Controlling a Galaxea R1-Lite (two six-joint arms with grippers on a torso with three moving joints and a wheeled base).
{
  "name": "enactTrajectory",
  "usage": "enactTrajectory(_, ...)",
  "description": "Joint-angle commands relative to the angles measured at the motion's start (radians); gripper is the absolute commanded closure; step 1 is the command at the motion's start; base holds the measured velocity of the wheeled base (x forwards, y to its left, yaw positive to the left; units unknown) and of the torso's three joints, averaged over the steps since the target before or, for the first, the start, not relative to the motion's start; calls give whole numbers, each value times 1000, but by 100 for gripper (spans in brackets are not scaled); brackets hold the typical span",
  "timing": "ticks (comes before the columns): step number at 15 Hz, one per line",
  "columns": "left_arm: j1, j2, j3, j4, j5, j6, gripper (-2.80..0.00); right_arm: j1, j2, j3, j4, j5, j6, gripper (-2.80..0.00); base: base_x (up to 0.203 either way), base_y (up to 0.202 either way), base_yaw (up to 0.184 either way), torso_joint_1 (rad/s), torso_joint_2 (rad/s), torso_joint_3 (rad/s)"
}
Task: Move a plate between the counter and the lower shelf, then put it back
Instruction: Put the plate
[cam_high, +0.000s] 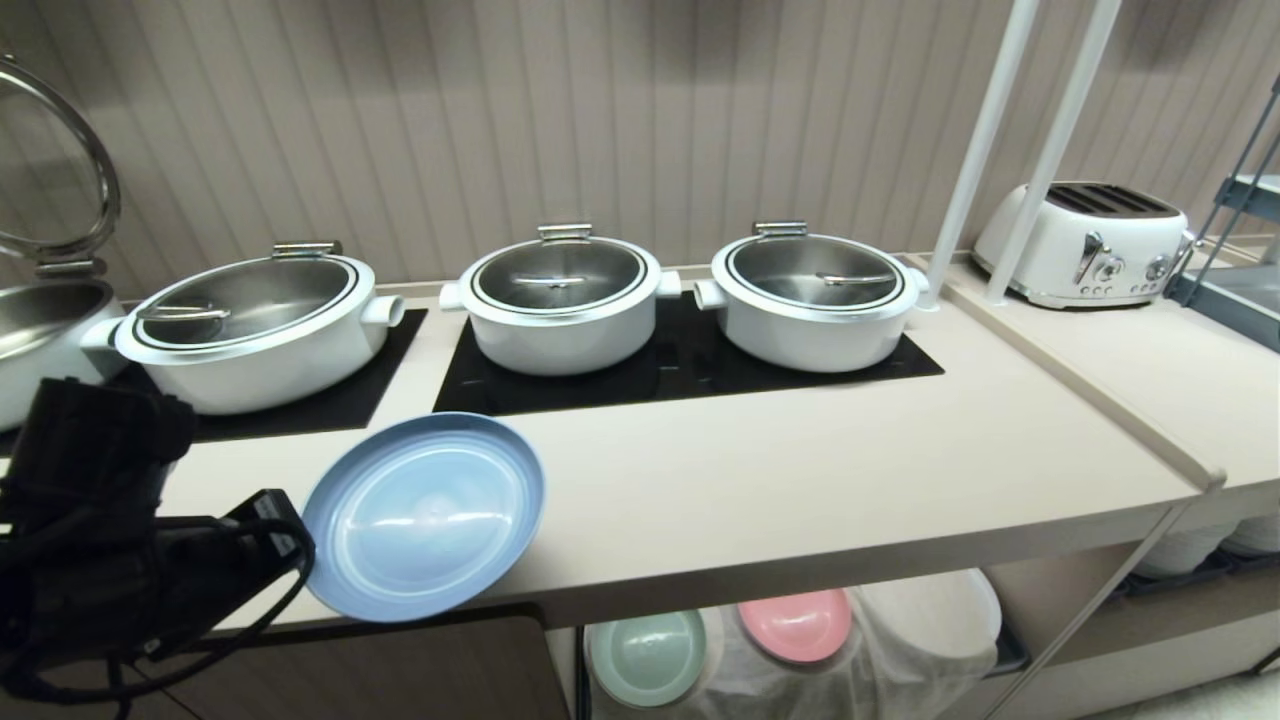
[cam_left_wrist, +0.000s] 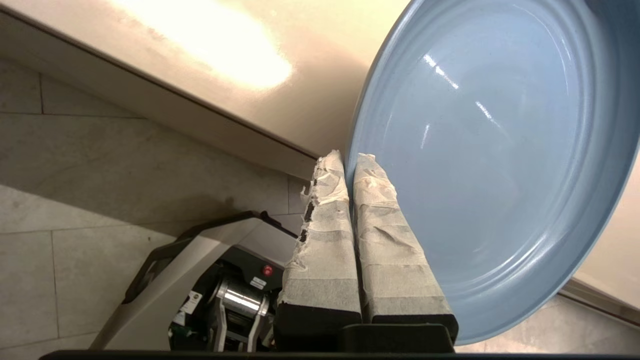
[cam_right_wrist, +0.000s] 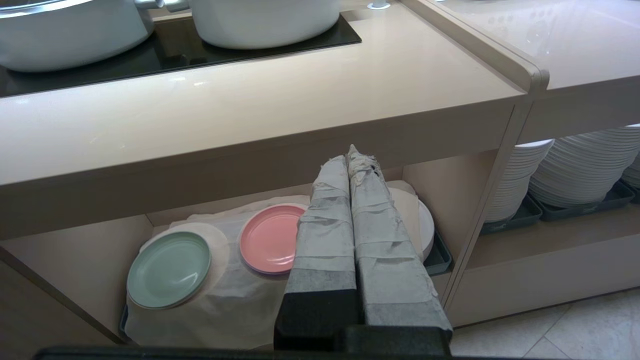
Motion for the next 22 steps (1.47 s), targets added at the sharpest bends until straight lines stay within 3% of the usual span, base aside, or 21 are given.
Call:
enactTrajectory(1, 11, 105, -57, 0, 0, -4, 0, -1, 0, 0, 0, 0, 1, 0, 0, 0, 0, 0, 0, 0)
enactTrajectory(9, 102, 411, -268, -5, -19, -5, 0, 0, 0, 0, 0, 0, 1, 0, 0, 0, 0, 0, 0, 0)
enactTrajectory(12, 133, 485, -306, -10, -27, -6, 0, 0, 0, 0, 0, 0, 1, 0, 0, 0, 0, 0, 0, 0)
enactTrajectory(19, 128, 546, -339, -18, -61, -13, 0, -1, 0, 0, 0, -2, 1, 0, 0, 0, 0, 0, 0, 0)
enactTrajectory(22, 124, 567, -335, -71, -60, -15, 0, -1, 0, 0, 0, 0, 1, 0, 0, 0, 0, 0, 0, 0)
